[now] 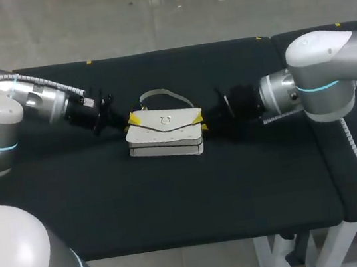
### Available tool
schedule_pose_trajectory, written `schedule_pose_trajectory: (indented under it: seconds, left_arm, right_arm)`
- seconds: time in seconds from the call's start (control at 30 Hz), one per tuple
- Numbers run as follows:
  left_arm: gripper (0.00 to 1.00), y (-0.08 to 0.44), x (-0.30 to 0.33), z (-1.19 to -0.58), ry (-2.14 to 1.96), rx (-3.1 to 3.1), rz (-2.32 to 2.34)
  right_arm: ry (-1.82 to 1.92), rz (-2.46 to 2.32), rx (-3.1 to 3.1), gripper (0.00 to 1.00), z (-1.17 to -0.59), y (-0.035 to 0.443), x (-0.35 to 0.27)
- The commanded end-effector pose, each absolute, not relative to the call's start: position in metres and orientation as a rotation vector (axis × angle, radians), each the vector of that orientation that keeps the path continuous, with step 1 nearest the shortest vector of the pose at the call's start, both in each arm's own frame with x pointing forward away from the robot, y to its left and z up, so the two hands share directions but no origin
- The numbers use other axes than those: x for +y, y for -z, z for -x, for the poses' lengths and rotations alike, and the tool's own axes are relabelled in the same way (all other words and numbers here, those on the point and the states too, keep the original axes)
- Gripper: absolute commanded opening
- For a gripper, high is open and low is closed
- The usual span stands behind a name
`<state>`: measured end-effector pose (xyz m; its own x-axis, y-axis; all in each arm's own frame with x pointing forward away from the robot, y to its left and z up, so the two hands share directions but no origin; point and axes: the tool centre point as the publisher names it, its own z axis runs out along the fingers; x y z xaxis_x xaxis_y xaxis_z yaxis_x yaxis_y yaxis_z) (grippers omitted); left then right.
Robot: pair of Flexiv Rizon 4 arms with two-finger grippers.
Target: Pick up the bag, open it, inspect its contents, close it, and place it on the opposite side
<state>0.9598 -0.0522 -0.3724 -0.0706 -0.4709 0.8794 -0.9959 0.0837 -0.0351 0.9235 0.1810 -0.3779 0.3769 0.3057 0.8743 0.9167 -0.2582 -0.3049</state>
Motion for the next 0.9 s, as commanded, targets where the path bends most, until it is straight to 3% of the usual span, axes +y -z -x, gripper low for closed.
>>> schedule_pose_trajectory:
  seconds: [0.03,0.1,0.13,0.17,0.2,0.23,0.5,0.57,0.7,0.83,0.9]
  left_arm:
    - [0.0,0.38,-0.054,-0.96,-0.919,-1.634,-1.472]
    - [0.0,0.378,-0.053,-0.959,-0.916,-1.636,-1.47]
    - [0.36,0.376,-0.053,-0.957,-0.918,-1.645,-1.469]
    - [0.82,0.373,-0.053,-0.955,-0.922,-1.659,-1.467]
    - [1.0,0.369,-0.053,-0.953,-0.928,-1.67,-1.471]
    - [1.0,0.365,-0.052,-0.952,-0.932,-1.678,-1.473]
    - [1.0,0.347,-0.046,-0.934,-0.934,-1.722,-1.488]
    - [0.96,0.347,-0.045,-0.931,-0.934,-1.722,-1.497]
    - [0.8,0.347,-0.045,-0.923,-0.909,-1.714,-1.508]
    - [0.51,0.349,-0.044,-0.915,-0.891,-1.701,-1.529]
    - [0.44,0.35,-0.043,-0.914,-0.878,-1.699,-1.539]
  right_arm:
    - [0.896,1.763,-1.062,0.0,-0.924,0.384,0.182]
    - [0.897,1.758,-1.061,0.0,-0.923,0.385,0.182]
    - [0.899,1.753,-1.064,0.0,-0.923,0.384,0.181]
    - [0.899,1.751,-1.068,0.29,-0.922,0.382,0.18]
    - [0.901,1.758,-1.078,0.82,-0.922,0.381,0.179]
    - [0.905,1.764,-1.085,1.0,-0.922,0.378,0.178]
    - [0.904,1.816,-1.157,1.0,-0.918,0.363,0.161]
    - [0.903,1.832,-1.173,1.0,-0.917,0.36,0.156]
    - [0.884,1.867,-1.221,1.0,-0.917,0.355,0.145]
    - [0.855,1.9,-1.286,1.0,-0.917,0.352,0.131]
    - [0.834,1.898,-1.329,1.0,-0.917,0.35,0.125]
